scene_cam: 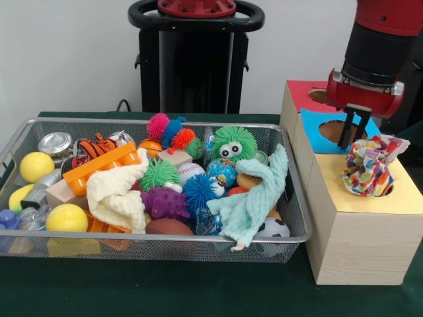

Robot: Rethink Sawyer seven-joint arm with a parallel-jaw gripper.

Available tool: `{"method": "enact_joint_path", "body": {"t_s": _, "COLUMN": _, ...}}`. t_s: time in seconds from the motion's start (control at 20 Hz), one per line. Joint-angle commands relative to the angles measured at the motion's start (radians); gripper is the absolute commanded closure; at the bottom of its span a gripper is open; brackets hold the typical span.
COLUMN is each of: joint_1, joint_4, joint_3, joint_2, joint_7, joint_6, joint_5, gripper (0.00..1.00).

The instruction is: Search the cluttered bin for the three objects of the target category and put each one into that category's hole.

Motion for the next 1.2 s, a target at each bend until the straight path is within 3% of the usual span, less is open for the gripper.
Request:
{"method": "enact_joint_path", "body": {"t_s": 0.05, "joint_1": -0.047, "joint_4": 0.054, "joint_3": 0.076, "joint_2": -0.041, "joint_7": 0.045, "joint_6": 0.064, "joint_5": 0.009, "gripper": 1.0}}
{"method": "enact_joint_path", "body": {"t_s": 0.55, "joint_1": -0.039, "joint_4": 0.067, "joint_3": 0.068, "joint_2": -0.058, "joint_7": 0.055, "joint_6": 0.085, "joint_5": 0.001, "gripper": 1.0}}
{"method": "enact_joint_path", "body": {"t_s": 1.2, "joint_1": -0.031, "joint_4": -0.004, "joint_3": 0.043, "joint_2": -0.041, "joint_7": 0.058, "joint_6": 0.101, "joint_5": -0.023, "gripper": 1.0}}
